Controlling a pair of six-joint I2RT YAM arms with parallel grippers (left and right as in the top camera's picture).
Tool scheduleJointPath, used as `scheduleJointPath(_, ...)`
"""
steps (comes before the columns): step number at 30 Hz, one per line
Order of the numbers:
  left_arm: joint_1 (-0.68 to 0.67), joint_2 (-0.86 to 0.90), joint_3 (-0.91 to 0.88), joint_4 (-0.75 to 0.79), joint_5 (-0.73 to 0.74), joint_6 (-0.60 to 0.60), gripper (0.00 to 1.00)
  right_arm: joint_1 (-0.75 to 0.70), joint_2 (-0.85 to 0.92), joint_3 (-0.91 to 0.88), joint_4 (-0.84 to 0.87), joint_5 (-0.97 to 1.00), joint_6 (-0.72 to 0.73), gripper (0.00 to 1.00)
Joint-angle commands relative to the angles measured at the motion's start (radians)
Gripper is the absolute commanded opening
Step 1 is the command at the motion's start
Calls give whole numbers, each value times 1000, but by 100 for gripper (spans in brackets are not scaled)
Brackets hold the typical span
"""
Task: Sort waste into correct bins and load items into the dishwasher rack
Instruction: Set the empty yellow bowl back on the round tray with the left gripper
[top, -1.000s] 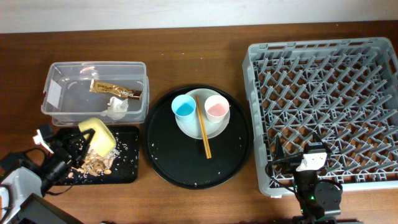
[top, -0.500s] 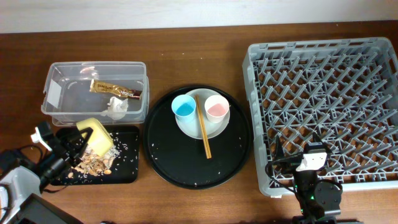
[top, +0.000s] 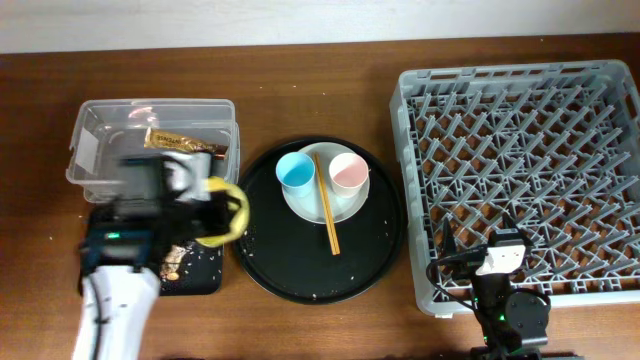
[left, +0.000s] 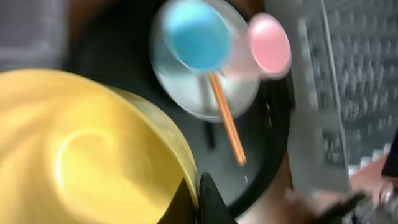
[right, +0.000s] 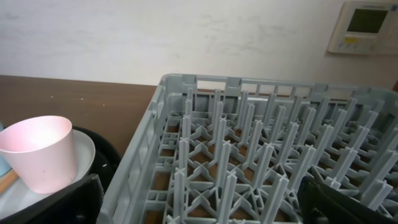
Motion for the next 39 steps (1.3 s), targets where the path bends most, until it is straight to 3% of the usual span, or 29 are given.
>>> scheduleJointPath(1, -215, 4, 20, -27, -311, -97, 0, -5, -4, -7, -4, 9, 8, 98)
scheduleJointPath(4, -368, 38, 19, -29, -420, -150, 0, -5, -4, -7, -4, 9, 8, 98)
scheduleJointPath(10, -512, 227, 19, -13, -441, -182, 0, -5, -4, -7, -4, 9, 8, 98)
scheduleJointPath(18, -539, 390, 19, 14, -438, -198, 0, -5, -4, -7, -4, 9, 8, 98)
scheduleJointPath(35, -573, 402, 19, 36, -447, -201, 2, -5, -3, -7, -4, 9, 8, 98)
scheduleJointPath(39, -575, 402, 19, 48, -447, -200, 30, -5, -3, -7, -4, 9, 8, 98)
